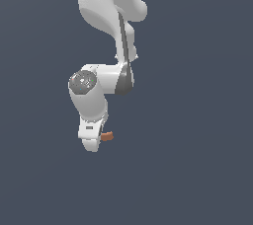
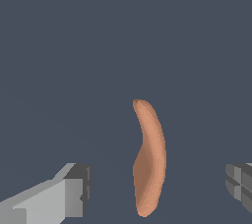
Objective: Pick up the object and move it to a goal position.
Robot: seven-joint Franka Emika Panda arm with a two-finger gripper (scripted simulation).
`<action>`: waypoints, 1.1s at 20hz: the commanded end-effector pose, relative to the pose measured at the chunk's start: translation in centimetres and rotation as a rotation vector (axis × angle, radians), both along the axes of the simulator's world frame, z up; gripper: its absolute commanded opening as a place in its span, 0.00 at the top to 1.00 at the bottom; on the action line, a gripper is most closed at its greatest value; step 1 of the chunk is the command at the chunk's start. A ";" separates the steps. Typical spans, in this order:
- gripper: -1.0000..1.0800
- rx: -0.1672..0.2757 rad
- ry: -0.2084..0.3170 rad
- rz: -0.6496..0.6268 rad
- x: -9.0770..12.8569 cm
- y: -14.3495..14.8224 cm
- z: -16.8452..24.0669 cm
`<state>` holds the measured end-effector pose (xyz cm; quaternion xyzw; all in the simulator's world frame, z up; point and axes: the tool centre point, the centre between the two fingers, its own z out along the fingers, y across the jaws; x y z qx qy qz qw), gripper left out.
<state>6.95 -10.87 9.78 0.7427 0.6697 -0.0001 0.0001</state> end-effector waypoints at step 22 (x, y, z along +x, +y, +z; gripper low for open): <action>1.00 0.000 0.000 0.005 0.0 0.0 -5.0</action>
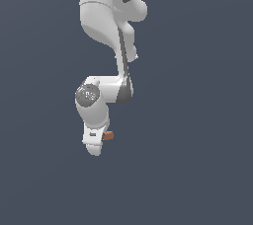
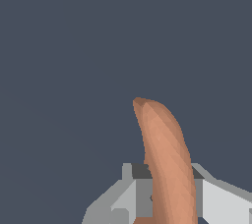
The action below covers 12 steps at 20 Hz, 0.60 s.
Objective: Pick up the object and move it to a goal position.
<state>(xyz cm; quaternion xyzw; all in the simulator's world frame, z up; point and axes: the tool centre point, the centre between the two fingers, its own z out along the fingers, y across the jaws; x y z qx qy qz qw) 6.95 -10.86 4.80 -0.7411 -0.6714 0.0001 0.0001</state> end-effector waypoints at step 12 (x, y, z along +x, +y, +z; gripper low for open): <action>1.00 0.000 0.000 0.000 -0.3 0.5 1.1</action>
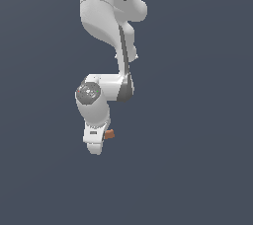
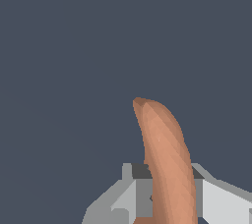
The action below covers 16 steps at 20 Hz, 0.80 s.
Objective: Pick up the object and move it to a goal position.
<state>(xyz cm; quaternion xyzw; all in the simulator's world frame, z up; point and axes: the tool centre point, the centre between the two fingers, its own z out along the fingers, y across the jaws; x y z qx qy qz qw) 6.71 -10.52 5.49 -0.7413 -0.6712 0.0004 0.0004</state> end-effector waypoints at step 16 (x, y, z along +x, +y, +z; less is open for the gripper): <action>1.00 -0.003 0.000 0.001 -3.2 6.0 12.2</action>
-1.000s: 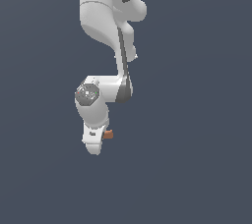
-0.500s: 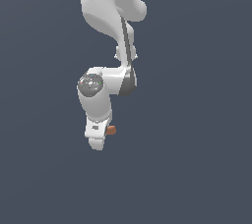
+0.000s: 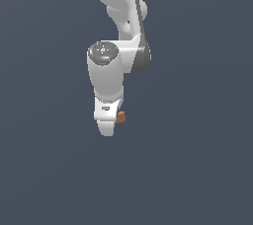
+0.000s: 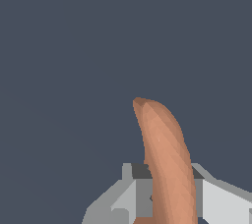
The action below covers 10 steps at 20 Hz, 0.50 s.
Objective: Pick up the object and move it to a goal position.
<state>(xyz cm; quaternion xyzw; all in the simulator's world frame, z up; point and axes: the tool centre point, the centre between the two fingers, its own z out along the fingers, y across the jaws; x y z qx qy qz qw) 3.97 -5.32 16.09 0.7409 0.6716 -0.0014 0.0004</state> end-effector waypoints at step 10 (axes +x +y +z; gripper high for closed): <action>1.00 0.000 0.000 0.001 -3.0 6.0 12.3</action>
